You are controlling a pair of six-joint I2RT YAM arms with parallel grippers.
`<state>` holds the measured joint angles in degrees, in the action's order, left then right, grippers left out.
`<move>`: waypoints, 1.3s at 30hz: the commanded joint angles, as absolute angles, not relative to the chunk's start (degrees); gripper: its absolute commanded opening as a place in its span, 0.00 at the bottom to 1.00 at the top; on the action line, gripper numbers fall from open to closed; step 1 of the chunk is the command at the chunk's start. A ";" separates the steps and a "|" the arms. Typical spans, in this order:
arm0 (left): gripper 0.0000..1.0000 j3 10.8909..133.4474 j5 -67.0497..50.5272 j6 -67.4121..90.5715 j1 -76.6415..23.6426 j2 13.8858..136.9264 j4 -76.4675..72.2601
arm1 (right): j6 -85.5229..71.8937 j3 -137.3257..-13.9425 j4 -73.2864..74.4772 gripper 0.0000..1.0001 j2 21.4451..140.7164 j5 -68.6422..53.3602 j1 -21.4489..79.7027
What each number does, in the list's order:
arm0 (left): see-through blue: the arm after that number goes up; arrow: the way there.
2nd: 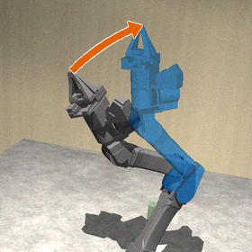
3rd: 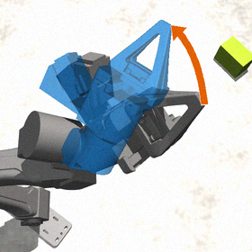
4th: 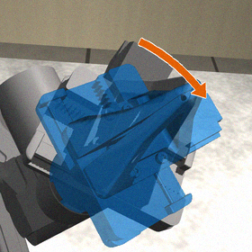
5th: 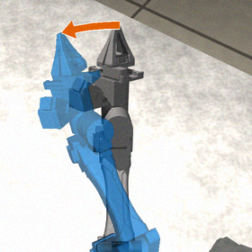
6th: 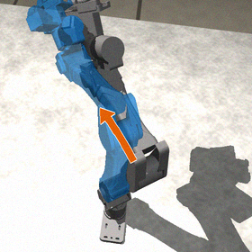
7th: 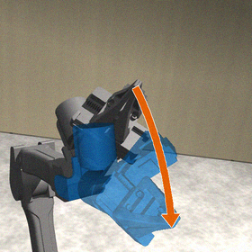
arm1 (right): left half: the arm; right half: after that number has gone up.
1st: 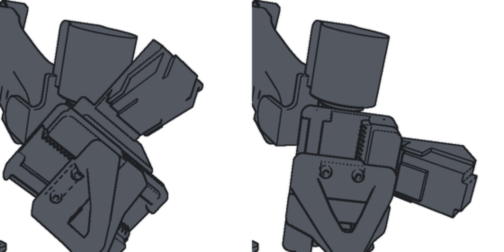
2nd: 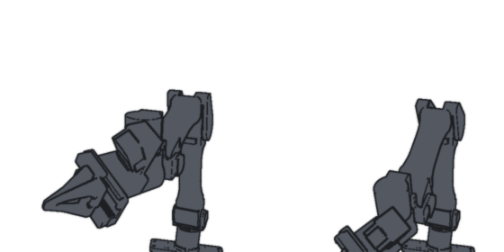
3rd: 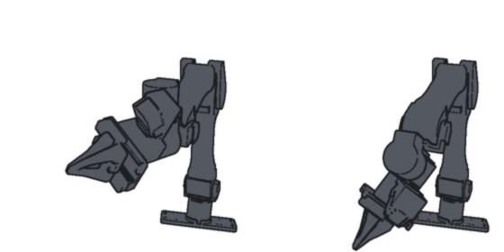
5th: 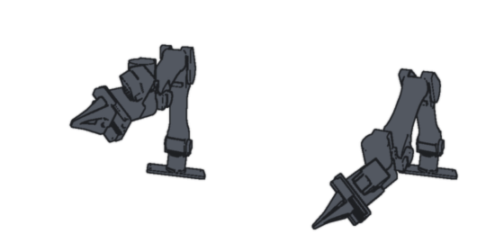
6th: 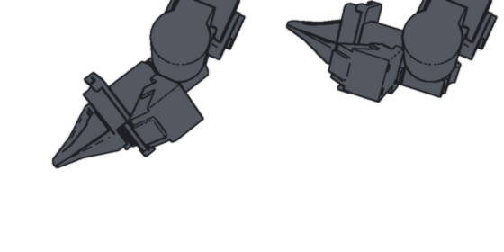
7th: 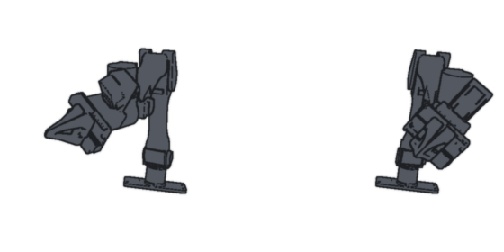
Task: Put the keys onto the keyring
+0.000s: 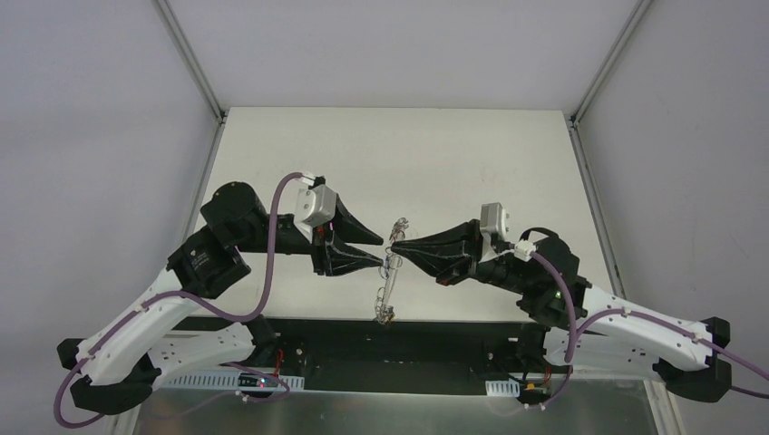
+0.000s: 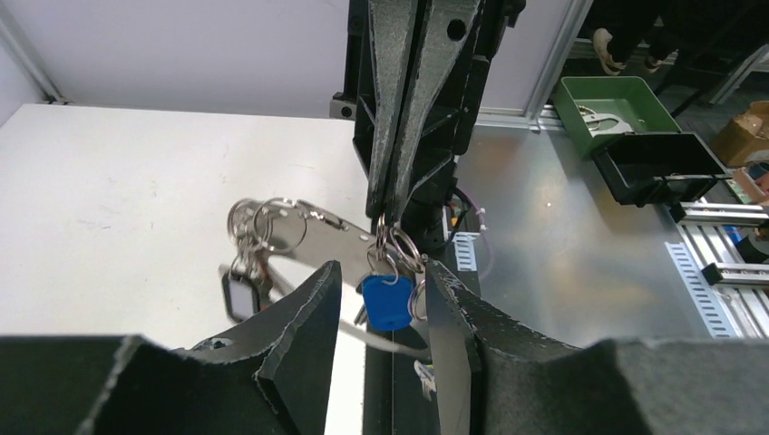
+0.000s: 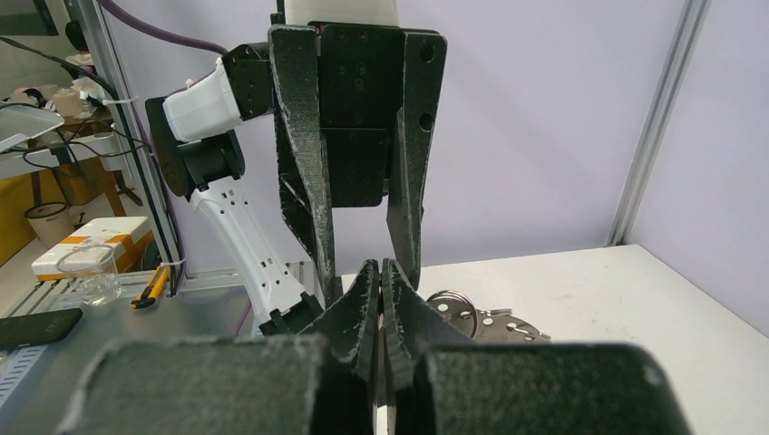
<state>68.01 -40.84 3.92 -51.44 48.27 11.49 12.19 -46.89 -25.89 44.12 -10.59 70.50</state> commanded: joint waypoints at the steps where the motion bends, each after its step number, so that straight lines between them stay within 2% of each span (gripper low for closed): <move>1: 0.39 66.62 -37.05 2.73 -51.85 46.29 10.93 | 11.48 -47.37 -30.65 0.00 41.48 -9.50 70.84; 14: 0.42 61.13 -26.19 3.96 -51.91 45.93 10.06 | 10.60 -47.50 -25.13 0.00 36.96 -8.92 70.84; 17: 0.54 59.81 -25.25 5.25 -51.79 45.92 9.24 | 10.33 -48.09 -23.11 0.00 35.73 -8.80 70.86; 19: 0.59 58.24 -25.38 6.48 -51.82 45.94 7.68 | 10.29 -48.43 -22.08 0.00 35.07 -8.71 70.82; 22: 0.62 55.68 -25.88 8.00 -51.84 46.01 5.06 | 10.05 -48.96 -20.83 0.00 34.40 -8.86 70.83; 31: 0.65 50.17 -29.00 13.03 -51.81 47.15 -4.37 | 10.21 -51.43 -16.27 0.00 33.42 -10.79 70.83; 39: 0.65 45.43 -35.22 22.10 -51.85 49.04 -18.90 | 9.57 -53.38 -15.33 0.00 33.98 -13.81 70.88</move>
<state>47.46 -30.63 16.08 -51.44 48.75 -7.20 10.85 -49.10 -12.25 34.65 -11.31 70.50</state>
